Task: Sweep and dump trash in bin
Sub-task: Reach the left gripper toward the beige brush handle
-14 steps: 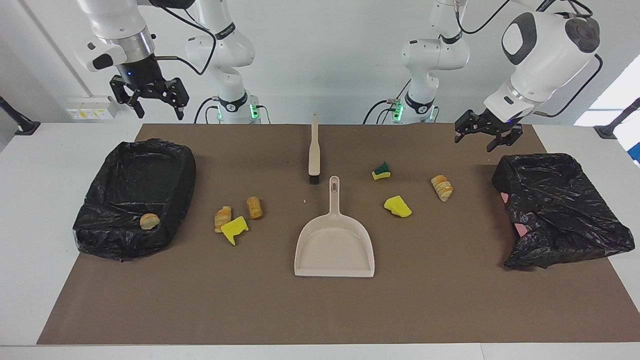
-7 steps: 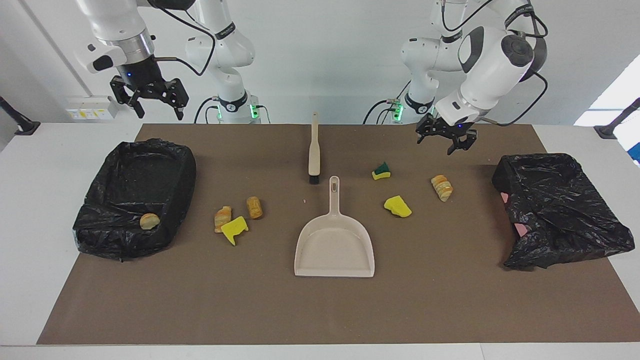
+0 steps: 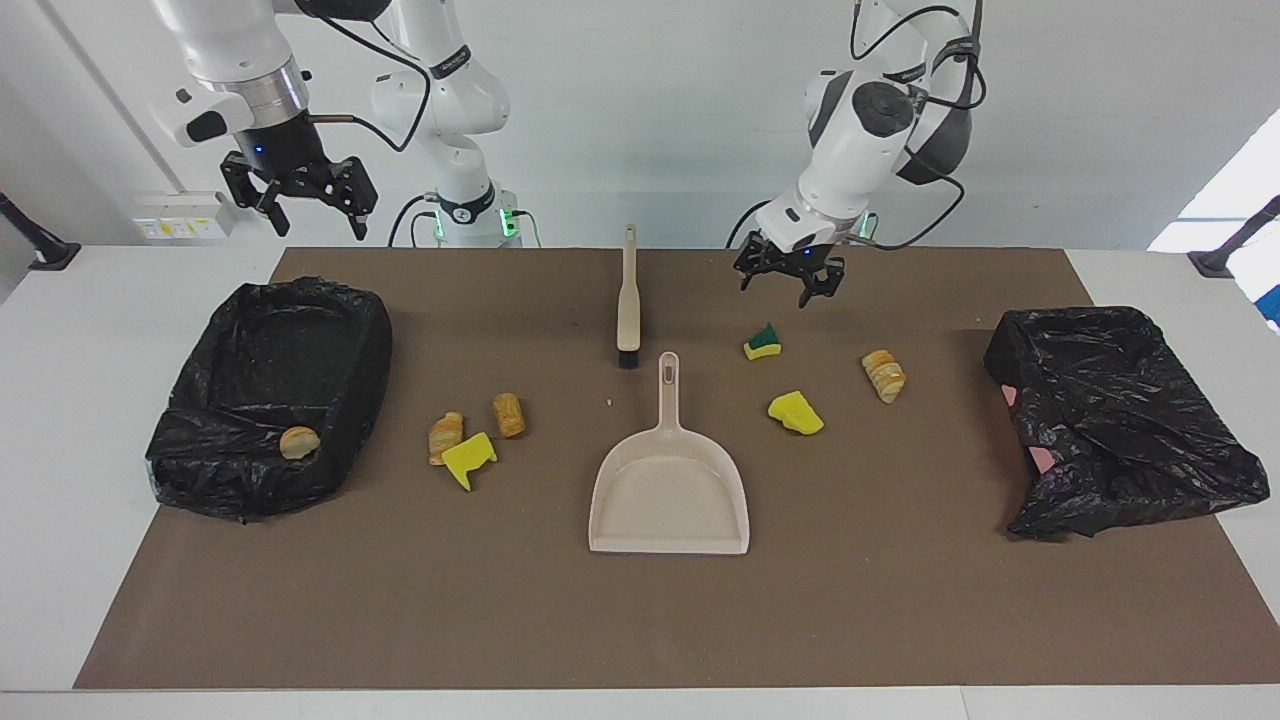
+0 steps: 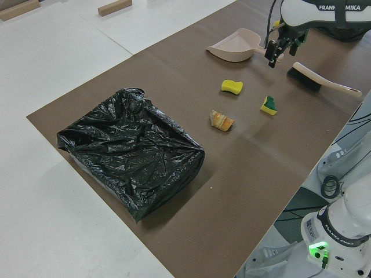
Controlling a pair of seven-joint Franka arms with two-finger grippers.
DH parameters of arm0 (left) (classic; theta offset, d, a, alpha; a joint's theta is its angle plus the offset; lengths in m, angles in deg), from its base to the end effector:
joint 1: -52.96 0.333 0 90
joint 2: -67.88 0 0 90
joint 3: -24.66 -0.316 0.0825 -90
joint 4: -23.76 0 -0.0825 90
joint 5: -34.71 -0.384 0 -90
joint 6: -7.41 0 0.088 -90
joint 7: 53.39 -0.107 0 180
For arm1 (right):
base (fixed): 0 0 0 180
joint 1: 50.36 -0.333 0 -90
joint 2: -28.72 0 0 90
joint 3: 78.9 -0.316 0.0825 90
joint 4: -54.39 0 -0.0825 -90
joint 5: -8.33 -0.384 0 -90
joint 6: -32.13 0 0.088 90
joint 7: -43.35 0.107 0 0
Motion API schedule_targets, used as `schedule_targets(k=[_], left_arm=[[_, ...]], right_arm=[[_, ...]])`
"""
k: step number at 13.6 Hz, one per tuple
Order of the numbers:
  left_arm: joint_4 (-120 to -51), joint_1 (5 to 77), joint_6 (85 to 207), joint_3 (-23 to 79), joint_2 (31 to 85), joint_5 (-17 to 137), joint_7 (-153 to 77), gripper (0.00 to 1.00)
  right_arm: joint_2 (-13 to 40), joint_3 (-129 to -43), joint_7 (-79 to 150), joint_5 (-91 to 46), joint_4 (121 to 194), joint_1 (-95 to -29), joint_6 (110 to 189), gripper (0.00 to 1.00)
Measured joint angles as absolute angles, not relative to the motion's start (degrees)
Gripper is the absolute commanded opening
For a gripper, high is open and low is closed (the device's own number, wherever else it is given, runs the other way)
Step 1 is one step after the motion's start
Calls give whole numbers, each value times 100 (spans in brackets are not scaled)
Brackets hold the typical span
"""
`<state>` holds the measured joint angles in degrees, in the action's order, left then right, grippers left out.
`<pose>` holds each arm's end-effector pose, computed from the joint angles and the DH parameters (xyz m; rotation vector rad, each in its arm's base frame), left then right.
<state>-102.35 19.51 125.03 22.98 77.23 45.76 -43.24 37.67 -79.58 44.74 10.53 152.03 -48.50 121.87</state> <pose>0.4200 -0.2718 0.4542 2.9398 -0.4283 -0.0735 0.5041 -0.0140 0.6440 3.1005 -0.0706 0.0285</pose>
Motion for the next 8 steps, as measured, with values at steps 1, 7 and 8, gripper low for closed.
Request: schedule_targets(k=[1,7,8], left_arm=[[-10343,1720,12730,2297,7684,4576,-4074,100],[-10539,414,13584,2302,7037,4578,-2433,100],[-10540,241,13685,2302,6923,4578,-2231,100]], right_arm=[[3767,-7957,4474,1053,15209,-4850,12187,100],[3768,-7944,4474,1053,15225,-4849,12187,100],[3771,-7942,4474,1053,15229,-4849,12187,100]])
